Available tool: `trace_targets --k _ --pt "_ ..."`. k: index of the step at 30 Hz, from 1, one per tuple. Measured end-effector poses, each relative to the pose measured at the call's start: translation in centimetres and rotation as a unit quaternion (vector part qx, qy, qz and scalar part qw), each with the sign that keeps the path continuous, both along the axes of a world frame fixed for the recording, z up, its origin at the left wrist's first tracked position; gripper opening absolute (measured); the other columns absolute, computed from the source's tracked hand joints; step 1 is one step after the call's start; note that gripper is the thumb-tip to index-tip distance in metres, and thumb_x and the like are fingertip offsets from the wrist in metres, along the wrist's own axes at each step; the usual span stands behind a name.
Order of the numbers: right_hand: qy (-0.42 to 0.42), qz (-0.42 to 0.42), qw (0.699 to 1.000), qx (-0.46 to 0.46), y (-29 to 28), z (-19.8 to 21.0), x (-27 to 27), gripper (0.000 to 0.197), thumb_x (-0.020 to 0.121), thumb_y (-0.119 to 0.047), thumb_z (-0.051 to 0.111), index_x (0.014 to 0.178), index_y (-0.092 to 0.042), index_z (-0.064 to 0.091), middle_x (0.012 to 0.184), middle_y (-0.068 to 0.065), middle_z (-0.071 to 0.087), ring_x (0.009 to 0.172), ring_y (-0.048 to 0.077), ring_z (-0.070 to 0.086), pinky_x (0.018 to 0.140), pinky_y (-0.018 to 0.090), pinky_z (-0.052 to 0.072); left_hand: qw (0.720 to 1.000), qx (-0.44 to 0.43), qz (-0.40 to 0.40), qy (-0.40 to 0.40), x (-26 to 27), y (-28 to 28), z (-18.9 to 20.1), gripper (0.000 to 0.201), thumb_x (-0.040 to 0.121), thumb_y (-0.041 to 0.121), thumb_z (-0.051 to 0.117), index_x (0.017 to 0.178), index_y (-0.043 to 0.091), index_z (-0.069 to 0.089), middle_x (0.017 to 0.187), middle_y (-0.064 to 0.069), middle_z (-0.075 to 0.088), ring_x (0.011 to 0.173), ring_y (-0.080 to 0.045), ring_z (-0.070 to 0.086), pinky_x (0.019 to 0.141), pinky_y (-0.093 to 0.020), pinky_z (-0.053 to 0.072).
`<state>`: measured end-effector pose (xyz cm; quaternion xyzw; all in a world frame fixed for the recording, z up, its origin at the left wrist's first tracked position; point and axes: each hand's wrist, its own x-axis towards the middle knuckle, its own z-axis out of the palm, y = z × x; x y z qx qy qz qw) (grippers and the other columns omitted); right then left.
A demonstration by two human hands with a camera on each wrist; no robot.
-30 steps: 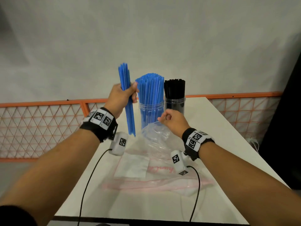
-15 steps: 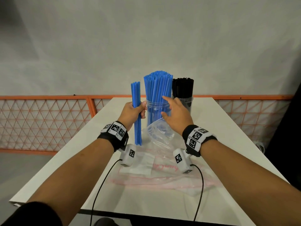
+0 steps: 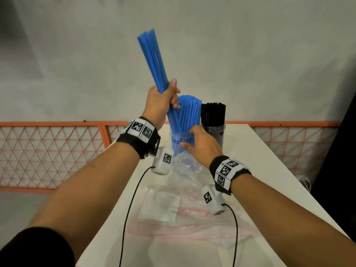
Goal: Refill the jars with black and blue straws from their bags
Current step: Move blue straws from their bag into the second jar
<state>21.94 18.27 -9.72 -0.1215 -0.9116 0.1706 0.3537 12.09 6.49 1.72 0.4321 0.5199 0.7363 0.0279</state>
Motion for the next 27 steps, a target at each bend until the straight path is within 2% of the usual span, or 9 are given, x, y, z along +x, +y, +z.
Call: trace_targets --k 2,5,10,15,18,22,25,27 --pt "-0.003 0.004 1.0 -0.019 0.0 0.3 -0.5 0.034 0.088 -0.047 0.058 0.102 -0.018 0.047 0.101 -0.003 0.058 0.082 0.017 0.059 0.07 0.034 0.051 1.0 0.025 -0.002 0.004 0.6 1.4 1.7 0.036 0.097 0.039 0.057 0.072 0.012 0.055 0.047 0.005 0.04 0.044 -0.012 0.041 0.051 -0.027 0.045" --pt "0.002 0.004 0.999 -0.038 0.4 0.6 -0.9 0.029 0.093 -0.045 0.049 0.096 -0.017 0.049 0.081 -0.006 0.058 0.072 0.017 0.06 0.063 0.031 0.047 0.999 0.042 0.01 -0.009 1.0 3.3 2.0 0.039 0.098 0.038 0.055 0.07 0.011 0.052 0.045 0.007 0.038 0.041 -0.01 0.037 0.046 -0.025 0.042" --pt "0.01 -0.01 0.997 -0.072 1.0 1.4 -1.5 0.038 0.093 -0.053 0.045 0.08 -0.018 0.053 0.066 -0.004 0.058 0.061 0.015 0.057 0.057 0.029 0.046 0.999 0.05 0.011 -0.016 0.5 4.2 0.9 0.04 0.098 0.038 0.056 0.069 0.011 0.051 0.045 0.007 0.038 0.04 -0.01 0.035 0.044 -0.026 0.039" --pt "-0.022 -0.032 0.998 -0.054 1.4 2.8 -2.5 0.045 0.086 -0.059 0.053 0.063 -0.022 0.044 0.057 -0.004 0.051 0.053 0.013 0.051 0.047 0.024 0.033 0.998 0.059 0.015 -0.025 0.3 4.3 0.4 0.039 0.098 0.036 0.056 0.069 0.012 0.051 0.046 0.008 0.042 0.04 -0.009 0.036 0.043 -0.025 0.039" --pt "-0.023 -0.044 0.998 -0.042 1.4 3.1 -2.9 0.046 0.086 -0.055 0.056 0.057 -0.024 0.04 0.053 -0.006 0.047 0.048 0.009 0.046 0.044 0.023 0.03 0.998 0.061 0.017 -0.023 0.4 4.4 0.2 0.037 0.098 0.035 0.056 0.07 0.012 0.051 0.047 0.009 0.044 0.04 -0.008 0.037 0.043 -0.025 0.039" --pt "-0.022 -0.051 0.998 -0.029 1.4 3.3 -3.3 0.048 0.087 -0.051 0.057 0.053 -0.024 0.038 0.05 -0.006 0.045 0.047 0.01 0.045 0.044 0.022 0.028 0.998 0.054 0.035 -0.017 0.3 4.3 0.1 0.036 0.099 0.033 0.056 0.071 0.01 0.05 0.046 0.01 0.045 0.04 -0.009 0.039 0.045 -0.027 0.042" --pt "-0.018 -0.049 0.998 -0.043 1.6 3.4 -3.5 0.048 0.083 -0.048 0.065 0.05 -0.023 0.039 0.048 -0.006 0.045 0.047 0.009 0.045 0.045 0.021 0.029 0.996 0.02 0.078 0.04 0.0 4.2 -0.3 0.039 0.099 0.035 0.056 0.069 0.01 0.052 0.046 0.004 0.05 0.045 -0.014 0.048 0.054 -0.027 0.047" --pt "-0.022 -0.046 0.997 -0.053 1.7 3.4 -3.5 0.048 0.078 -0.049 0.07 0.05 -0.023 0.041 0.049 -0.007 0.046 0.047 0.008 0.045 0.045 0.021 0.03 0.989 -0.015 0.119 0.092 -0.2 4.3 -0.8 0.04 0.098 0.037 0.057 0.07 0.009 0.057 0.056 0.001 0.058 0.054 -0.011 0.055 0.061 -0.025 0.05"
